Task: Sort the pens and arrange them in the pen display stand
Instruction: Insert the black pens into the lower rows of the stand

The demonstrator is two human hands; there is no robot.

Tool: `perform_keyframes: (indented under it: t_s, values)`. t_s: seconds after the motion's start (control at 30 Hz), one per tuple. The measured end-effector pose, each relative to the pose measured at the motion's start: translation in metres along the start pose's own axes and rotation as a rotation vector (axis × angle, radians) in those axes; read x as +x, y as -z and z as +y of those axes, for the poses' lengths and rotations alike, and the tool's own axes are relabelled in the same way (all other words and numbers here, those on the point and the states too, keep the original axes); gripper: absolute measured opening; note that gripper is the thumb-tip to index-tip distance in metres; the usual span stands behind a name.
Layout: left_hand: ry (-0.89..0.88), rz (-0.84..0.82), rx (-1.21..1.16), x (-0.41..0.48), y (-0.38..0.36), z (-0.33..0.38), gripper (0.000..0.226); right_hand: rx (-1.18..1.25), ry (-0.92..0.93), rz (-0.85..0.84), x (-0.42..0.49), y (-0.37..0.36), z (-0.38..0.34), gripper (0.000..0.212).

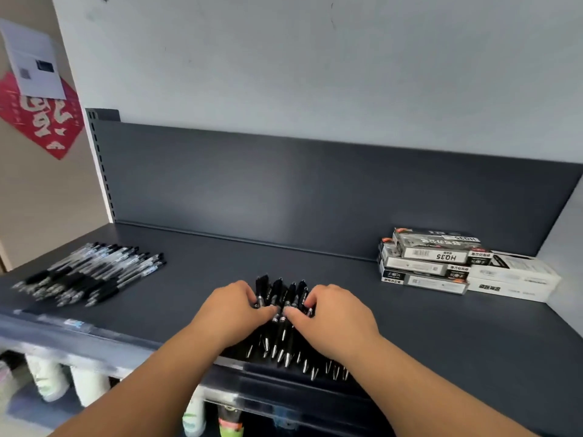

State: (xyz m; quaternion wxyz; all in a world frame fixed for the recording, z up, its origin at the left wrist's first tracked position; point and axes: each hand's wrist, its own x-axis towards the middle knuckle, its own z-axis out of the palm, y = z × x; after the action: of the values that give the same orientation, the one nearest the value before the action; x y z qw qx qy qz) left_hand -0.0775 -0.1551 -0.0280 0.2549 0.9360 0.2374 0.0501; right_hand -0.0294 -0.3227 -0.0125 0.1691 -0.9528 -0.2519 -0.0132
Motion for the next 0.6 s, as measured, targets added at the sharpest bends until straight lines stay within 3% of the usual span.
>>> perform_keyframes:
  t_s: [0.13, 0.37, 0.6]
  values:
    - [0.002, -0.024, -0.007, 0.007, 0.005, 0.001, 0.032, -0.1, -0.062, -0.059, 0.011, -0.004, -0.011, 0.046]
    - [0.012, -0.117, -0.031, 0.012, 0.009, 0.001, 0.037, 0.052, -0.139, -0.047, 0.015, -0.011, -0.01, 0.034]
    - [-0.009, -0.146, 0.06, 0.01, 0.012, 0.006, 0.045, 0.014, -0.143, -0.062, 0.016, -0.009, -0.008, 0.051]
